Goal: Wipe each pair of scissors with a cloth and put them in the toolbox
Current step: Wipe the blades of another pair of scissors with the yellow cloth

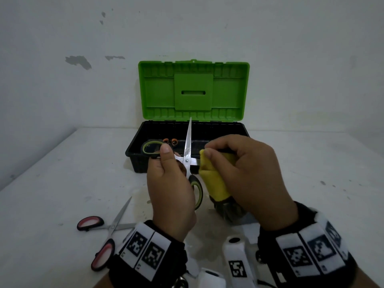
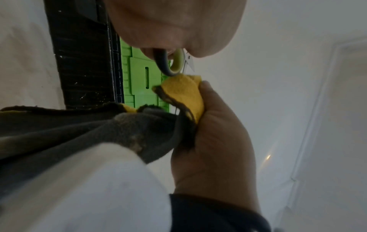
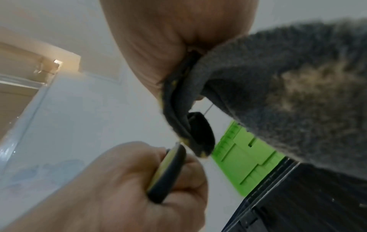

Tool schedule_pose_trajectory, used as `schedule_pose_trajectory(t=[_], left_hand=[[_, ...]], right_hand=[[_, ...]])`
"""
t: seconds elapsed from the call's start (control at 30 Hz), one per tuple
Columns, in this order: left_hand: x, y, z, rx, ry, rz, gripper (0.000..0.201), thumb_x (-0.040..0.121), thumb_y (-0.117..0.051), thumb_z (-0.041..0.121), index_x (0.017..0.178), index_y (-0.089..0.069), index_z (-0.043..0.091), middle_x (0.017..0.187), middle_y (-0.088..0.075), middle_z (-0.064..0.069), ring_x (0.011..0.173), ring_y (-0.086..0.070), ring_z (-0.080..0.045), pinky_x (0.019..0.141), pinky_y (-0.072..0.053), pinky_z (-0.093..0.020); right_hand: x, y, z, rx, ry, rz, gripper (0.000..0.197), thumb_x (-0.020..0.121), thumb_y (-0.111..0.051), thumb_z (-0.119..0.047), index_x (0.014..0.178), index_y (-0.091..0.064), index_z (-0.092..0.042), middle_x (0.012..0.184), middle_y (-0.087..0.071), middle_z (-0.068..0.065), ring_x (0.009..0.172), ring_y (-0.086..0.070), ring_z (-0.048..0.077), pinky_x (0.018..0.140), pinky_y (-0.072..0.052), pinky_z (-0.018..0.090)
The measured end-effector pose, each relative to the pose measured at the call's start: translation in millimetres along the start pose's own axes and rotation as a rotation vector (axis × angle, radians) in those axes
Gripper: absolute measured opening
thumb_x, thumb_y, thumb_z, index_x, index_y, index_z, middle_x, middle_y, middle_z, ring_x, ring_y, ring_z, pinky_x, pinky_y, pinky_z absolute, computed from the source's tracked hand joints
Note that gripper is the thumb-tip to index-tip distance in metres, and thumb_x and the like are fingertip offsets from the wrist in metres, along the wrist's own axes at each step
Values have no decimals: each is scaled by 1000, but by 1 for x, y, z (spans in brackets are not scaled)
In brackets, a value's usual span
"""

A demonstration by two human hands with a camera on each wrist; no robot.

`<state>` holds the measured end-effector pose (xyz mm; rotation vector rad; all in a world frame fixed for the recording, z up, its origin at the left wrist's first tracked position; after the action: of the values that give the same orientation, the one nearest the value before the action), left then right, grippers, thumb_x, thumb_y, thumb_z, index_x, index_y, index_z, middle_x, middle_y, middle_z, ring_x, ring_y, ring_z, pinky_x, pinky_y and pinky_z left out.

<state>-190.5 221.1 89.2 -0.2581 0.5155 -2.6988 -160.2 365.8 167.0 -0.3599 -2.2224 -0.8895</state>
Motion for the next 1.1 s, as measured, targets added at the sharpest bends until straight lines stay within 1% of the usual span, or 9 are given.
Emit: schedule_pose_trajectory(t=[0.07, 0.17, 0.23, 0.33, 0.53, 0.73, 0.83, 0.97, 1.1], left_hand=[[1, -1, -2, -2, -3, -12, 36, 97, -42, 56, 77, -56, 29, 71, -52, -6, 65, -47, -23, 62, -43, -43], [1, -1, 0, 13, -17, -12, 35, 92, -42, 60, 78, -59, 32, 72, -51, -8, 67, -47, -25, 64, -44, -48], [0, 1, 0, 18, -18, 3, 37, 96, -42, 57, 76, -56, 29, 66, -44, -6, 64, -42, -24, 63, -41, -46], [0, 2, 2, 37, -8, 32, 39, 99, -42, 52, 72, -52, 25, 58, -38, 6, 57, -38, -16, 58, -35, -39], [-5, -1, 3, 21, 31, 27, 41, 101, -42, 48, 77, -48, 15, 53, -33, 7, 49, -30, -12, 50, -29, -32], [-3, -1, 6, 42, 28, 35, 38, 101, -42, 47, 73, -49, 22, 53, -35, 11, 48, -32, -9, 52, -31, -32], [-5, -5, 5, 55, 24, 19, 36, 100, -42, 48, 83, -56, 20, 65, -43, 1, 60, -42, -14, 59, -38, -36], [-2, -3, 9, 57, 49, 46, 42, 101, -42, 49, 77, -48, 15, 68, -40, -7, 59, -36, -22, 53, -33, -36], [-6, 0, 8, 0, 115, 36, 46, 101, -41, 47, 66, -37, 18, 52, -30, 6, 46, -23, -14, 45, -22, -29]], right_hand=[[0, -8, -6, -1, 23, -44, 6, 85, -74, -20, 89, -75, -24, 83, -66, -20, 87, -60, -6, 75, -41, 0], [-5, -18, -11, -103, 132, -79, 4, 84, -74, -19, 87, -77, -20, 85, -70, -8, 79, -61, 5, 74, -50, 18], [-8, -20, -11, -167, 175, -80, 11, 83, -74, -23, 92, -78, -17, 89, -67, -1, 77, -62, 14, 70, -54, 30], [-11, -24, -13, -267, 268, -105, 8, 86, -72, -19, 86, -76, -12, 83, -63, 2, 71, -59, 19, 62, -53, 34], [-14, -16, -12, -325, 376, -121, 6, 86, -70, -10, 88, -76, -8, 81, -66, 7, 70, -61, 25, 60, -52, 36], [-19, -3, 6, -348, 356, -84, 13, 91, -66, -12, 83, -74, -6, 82, -66, 7, 71, -59, 26, 61, -50, 38], [-16, -8, -6, -346, 379, -61, 5, 85, -70, -4, 81, -73, -5, 79, -65, 9, 70, -59, 28, 60, -50, 38], [-12, -14, -16, -321, 394, -44, 3, 85, -71, -4, 82, -73, -5, 80, -66, 10, 69, -59, 31, 61, -50, 40], [-16, -11, -12, -299, 424, -51, 8, 90, -69, -9, 86, -74, -5, 83, -67, 9, 70, -60, 28, 61, -50, 40]])
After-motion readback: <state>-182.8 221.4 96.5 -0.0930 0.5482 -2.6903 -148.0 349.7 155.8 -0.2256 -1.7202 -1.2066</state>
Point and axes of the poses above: each hand's wrist, its own x-axis towards the middle knuckle, its own y-axis out of the back of the hand, z = x × y, the point moved 7 cm from there along x, towards the middle knuckle
